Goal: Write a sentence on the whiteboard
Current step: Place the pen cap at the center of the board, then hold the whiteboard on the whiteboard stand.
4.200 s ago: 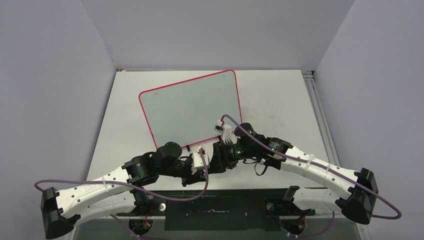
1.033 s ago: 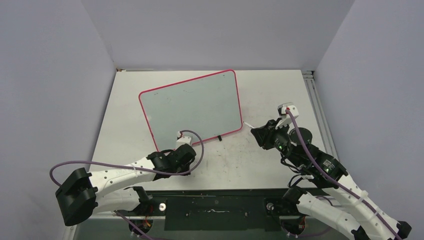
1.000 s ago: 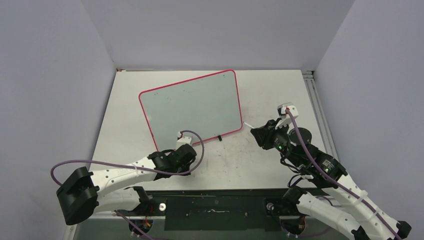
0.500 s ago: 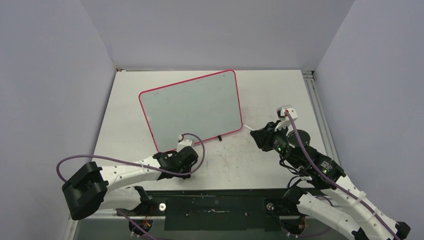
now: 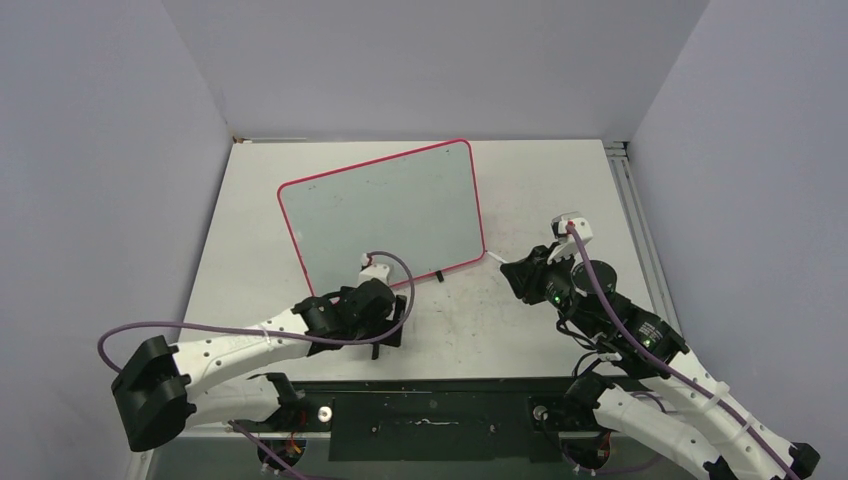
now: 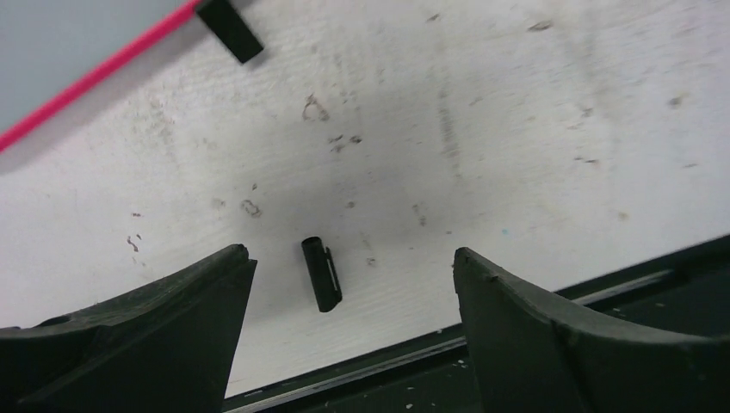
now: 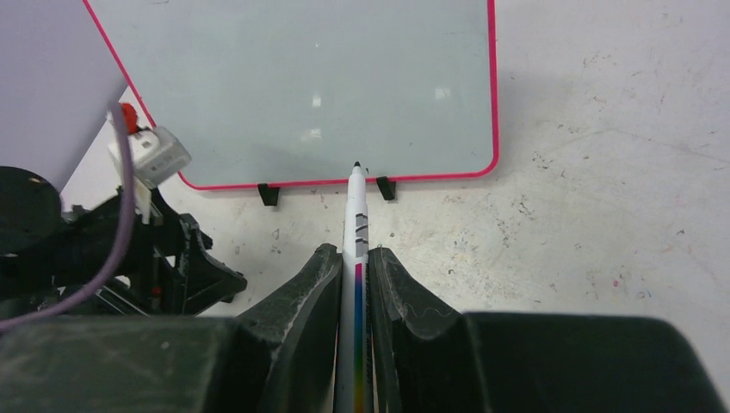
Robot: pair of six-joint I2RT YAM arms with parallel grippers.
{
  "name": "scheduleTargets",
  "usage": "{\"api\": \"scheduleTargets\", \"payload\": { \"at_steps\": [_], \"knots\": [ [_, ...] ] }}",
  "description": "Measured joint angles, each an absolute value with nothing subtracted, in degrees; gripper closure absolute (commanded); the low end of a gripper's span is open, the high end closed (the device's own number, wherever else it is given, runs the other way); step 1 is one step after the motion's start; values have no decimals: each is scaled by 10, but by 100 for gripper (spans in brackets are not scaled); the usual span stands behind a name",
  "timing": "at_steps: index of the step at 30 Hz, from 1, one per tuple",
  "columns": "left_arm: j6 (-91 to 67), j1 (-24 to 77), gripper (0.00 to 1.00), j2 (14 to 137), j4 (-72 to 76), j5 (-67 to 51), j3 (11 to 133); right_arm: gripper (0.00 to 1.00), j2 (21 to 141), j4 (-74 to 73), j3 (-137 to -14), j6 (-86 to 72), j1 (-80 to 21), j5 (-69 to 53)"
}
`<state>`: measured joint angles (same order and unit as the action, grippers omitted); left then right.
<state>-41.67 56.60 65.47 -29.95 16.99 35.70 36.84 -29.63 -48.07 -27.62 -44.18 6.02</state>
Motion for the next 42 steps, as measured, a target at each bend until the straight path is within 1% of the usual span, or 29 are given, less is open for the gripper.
{"api": "scheduleTargets", "payload": {
  "at_steps": [4,8,11,14,18,23,26,29,32,36,39,42],
  "knots": [
    [-378,555,15,622,-331,156,435,95,368,-296,-481,-275,-442,61],
    [-317,500,15,597,-366,113,538,95,368,-291,-481,-273,-442,56],
    [-266,419,15,593,-391,64,605,95,369,-272,-481,-272,-442,39],
    [-212,318,14,599,-415,0,670,95,371,-243,-481,-273,-442,9],
    [-157,201,14,613,-424,-82,717,95,390,-190,-481,-281,-442,-30],
    [-128,56,14,613,-409,-166,706,95,434,-121,-478,-301,-461,-43],
    [-127,-32,14,611,-383,-201,684,95,473,-78,-478,-307,-505,-28],
    [-130,-94,15,611,-352,-220,662,95,518,-30,-478,-307,-559,0],
    [-138,-132,16,610,-299,-252,631,95,570,23,-478,-307,-591,17],
    [-154,-164,20,611,-220,-305,576,95,649,89,-487,-302,-602,31],
    [-167,-180,26,620,-155,-349,544,95,720,136,-514,-293,-605,37],
    [-189,-195,35,636,-91,-394,520,95,779,177,-544,-286,-605,37]
  ]
}}
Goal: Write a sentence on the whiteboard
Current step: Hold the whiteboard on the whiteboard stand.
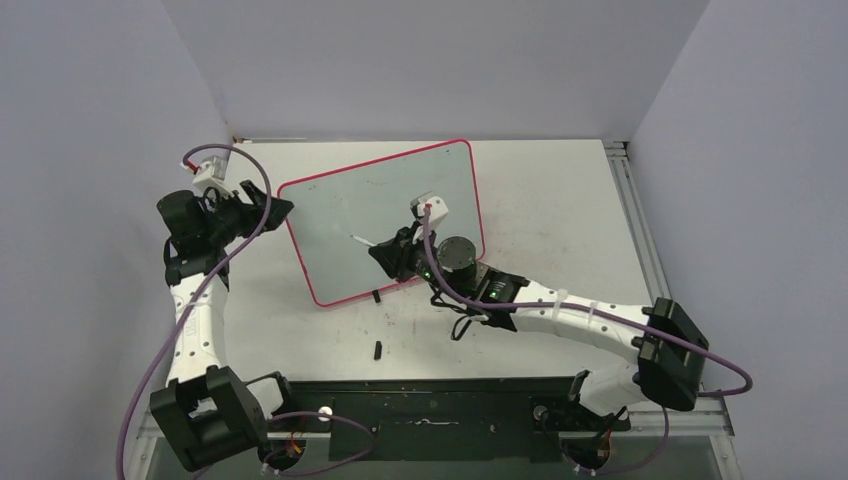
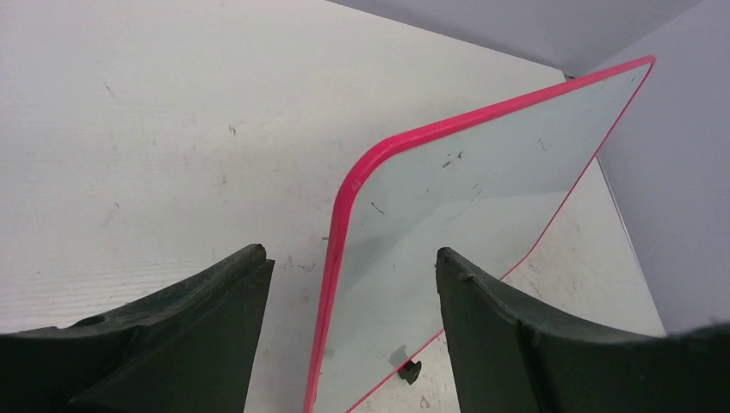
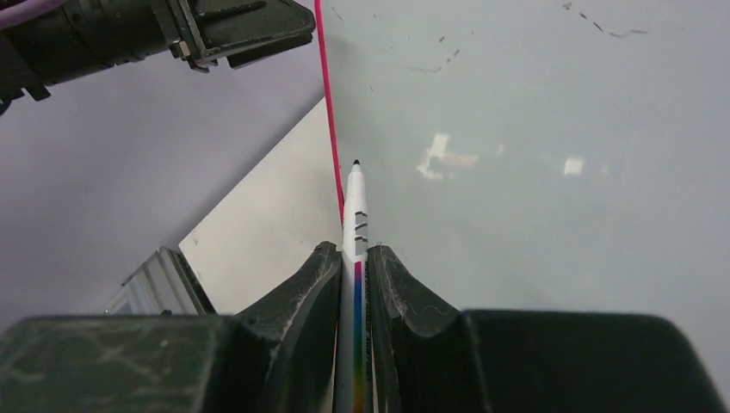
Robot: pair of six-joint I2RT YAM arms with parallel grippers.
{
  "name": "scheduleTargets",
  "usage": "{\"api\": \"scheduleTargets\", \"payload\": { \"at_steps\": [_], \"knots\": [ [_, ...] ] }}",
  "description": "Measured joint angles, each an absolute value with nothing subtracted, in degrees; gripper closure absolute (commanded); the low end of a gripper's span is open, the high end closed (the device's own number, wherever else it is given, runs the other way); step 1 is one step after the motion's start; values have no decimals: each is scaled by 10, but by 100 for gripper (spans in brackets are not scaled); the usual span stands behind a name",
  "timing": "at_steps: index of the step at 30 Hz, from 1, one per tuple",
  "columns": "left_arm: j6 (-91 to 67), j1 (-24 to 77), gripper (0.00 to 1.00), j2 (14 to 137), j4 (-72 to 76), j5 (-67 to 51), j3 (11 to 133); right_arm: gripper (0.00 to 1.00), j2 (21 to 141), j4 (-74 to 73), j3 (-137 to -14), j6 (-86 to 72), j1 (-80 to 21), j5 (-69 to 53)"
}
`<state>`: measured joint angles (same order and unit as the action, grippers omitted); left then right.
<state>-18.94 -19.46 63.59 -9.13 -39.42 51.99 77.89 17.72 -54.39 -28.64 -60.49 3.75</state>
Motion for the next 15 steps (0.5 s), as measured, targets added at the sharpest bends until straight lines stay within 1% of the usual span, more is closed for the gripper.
{"api": "scheduleTargets", "payload": {
  "at_steps": [2,4,11,15],
  "knots": [
    [-206,-206,41,651,-55,-418,514,95,814,201,-565,-281,-605,37],
    [-221,-217,43,665,-23,-437,512,95,848,223,-589,-277,-605,36],
    [-260,-223,45,680,48,-477,500,95,958,279,-664,-262,-602,18],
    [-272,-223,45,695,68,-488,500,95,997,300,-687,-261,-595,0]
  ]
}}
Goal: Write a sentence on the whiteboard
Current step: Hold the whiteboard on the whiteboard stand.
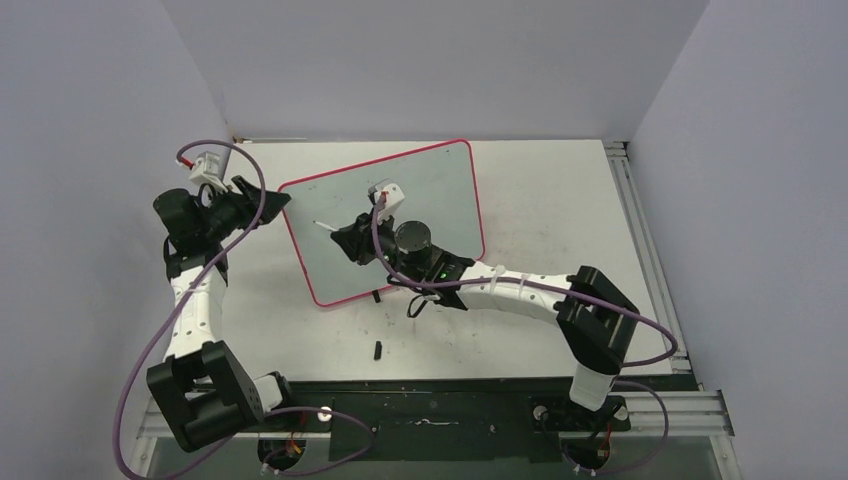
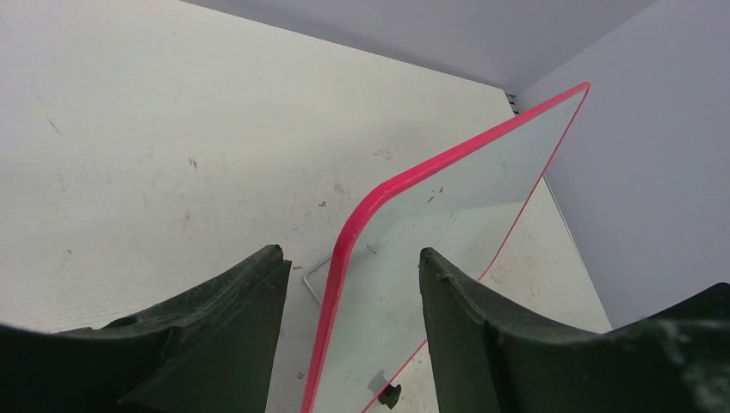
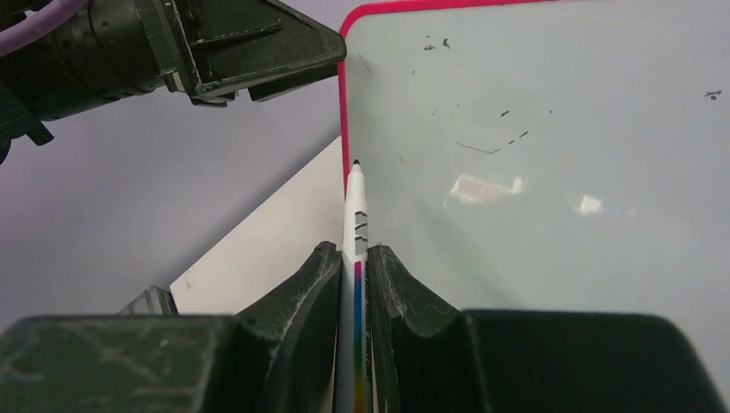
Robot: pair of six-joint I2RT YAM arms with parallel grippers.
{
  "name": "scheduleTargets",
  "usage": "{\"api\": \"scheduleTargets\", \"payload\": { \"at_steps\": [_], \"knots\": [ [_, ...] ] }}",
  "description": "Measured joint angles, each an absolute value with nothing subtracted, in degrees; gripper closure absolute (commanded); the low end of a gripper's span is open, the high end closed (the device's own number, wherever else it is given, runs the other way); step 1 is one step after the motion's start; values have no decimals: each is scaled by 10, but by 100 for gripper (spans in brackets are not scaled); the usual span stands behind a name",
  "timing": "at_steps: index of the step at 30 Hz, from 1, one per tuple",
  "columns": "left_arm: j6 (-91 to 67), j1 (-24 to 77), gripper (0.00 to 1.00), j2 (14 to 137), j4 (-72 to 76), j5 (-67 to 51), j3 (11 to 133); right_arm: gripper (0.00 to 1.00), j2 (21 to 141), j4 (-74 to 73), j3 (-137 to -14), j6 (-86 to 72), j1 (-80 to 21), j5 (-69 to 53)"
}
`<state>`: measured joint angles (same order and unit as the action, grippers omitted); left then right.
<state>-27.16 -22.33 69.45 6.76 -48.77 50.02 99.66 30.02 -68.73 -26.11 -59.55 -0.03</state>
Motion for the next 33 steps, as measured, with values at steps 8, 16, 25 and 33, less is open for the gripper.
{"api": "scheduleTargets", "payload": {
  "at_steps": [8,16,25,33],
  "knots": [
    [-286,-222,49,724,72,-495,500,95,1030,330,-703,-260,-576,-9],
    [-297,-218,55,736,81,-501,500,95,1031,361,-705,-257,-566,-9],
    [-298,-209,63,740,89,-505,499,95,1059,376,-715,-252,-563,-8],
    [-298,-207,69,740,93,-509,498,95,1064,379,-718,-247,-562,-6]
  ]
}}
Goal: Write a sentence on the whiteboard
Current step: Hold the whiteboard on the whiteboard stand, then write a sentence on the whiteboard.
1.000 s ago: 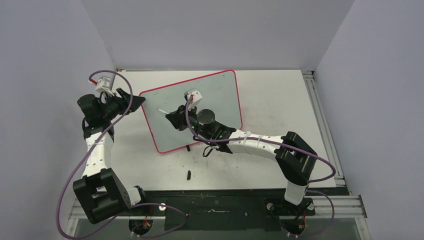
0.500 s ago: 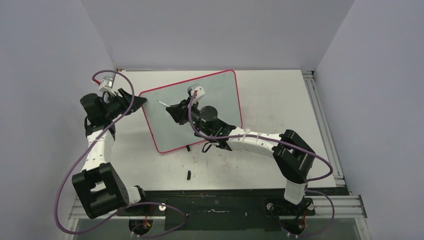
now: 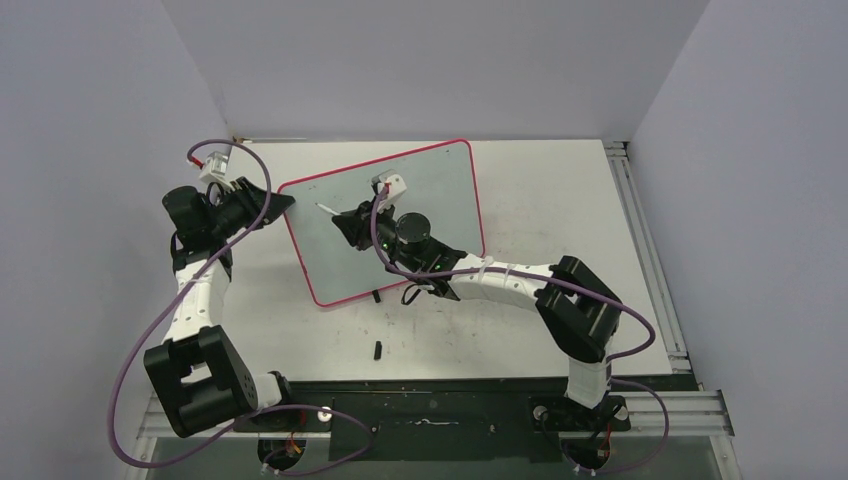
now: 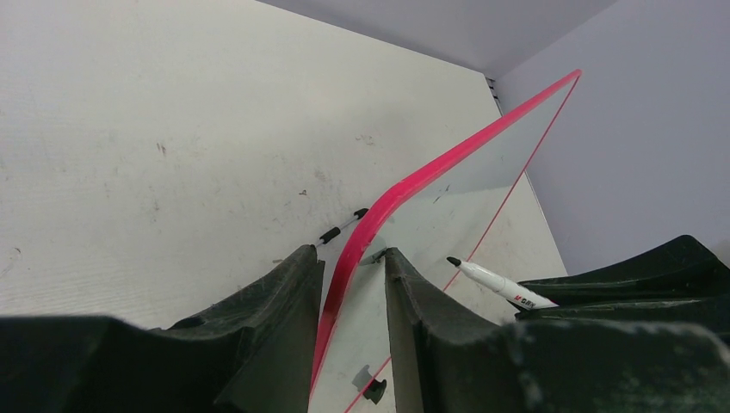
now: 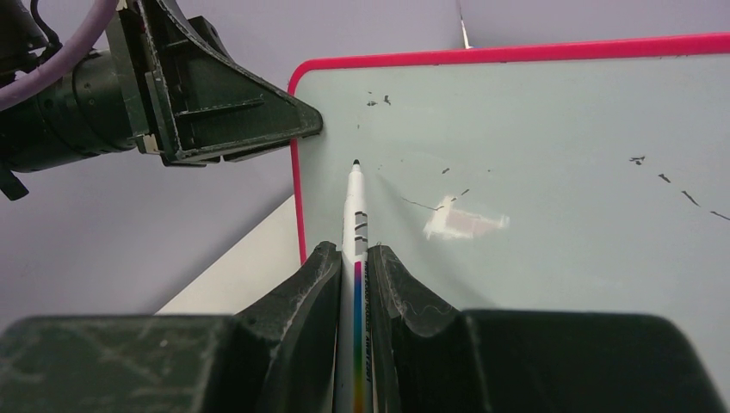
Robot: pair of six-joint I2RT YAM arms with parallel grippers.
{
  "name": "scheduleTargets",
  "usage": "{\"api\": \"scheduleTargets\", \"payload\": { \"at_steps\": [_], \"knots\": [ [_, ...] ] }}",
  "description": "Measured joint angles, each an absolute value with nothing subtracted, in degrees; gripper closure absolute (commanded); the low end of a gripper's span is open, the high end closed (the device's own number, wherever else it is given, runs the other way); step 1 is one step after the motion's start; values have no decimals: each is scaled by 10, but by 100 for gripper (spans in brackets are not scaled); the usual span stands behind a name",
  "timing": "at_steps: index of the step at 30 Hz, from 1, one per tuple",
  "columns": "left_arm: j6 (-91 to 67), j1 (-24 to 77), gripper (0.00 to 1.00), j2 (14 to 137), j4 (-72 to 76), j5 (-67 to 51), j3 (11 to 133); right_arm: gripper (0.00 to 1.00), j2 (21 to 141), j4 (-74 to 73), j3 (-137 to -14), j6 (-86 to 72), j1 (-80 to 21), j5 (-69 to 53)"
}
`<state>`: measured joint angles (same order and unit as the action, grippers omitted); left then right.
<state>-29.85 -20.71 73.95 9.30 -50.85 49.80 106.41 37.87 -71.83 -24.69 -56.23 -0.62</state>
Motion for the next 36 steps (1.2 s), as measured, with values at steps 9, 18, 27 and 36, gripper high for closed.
{"api": "scheduleTargets", "payload": {
  "at_steps": [9,18,27,36],
  "knots": [
    [-298,-207,71,740,93,-510,497,95,1068,390,-720,-247,-562,6],
    [-298,-207,72,740,94,-510,497,95,1095,400,-733,-247,-562,21],
    [-298,-207,74,741,98,-510,496,95,1104,402,-744,-247,-563,23],
    [-298,-207,75,741,101,-510,495,95,1106,402,-746,-247,-563,22]
  ]
}}
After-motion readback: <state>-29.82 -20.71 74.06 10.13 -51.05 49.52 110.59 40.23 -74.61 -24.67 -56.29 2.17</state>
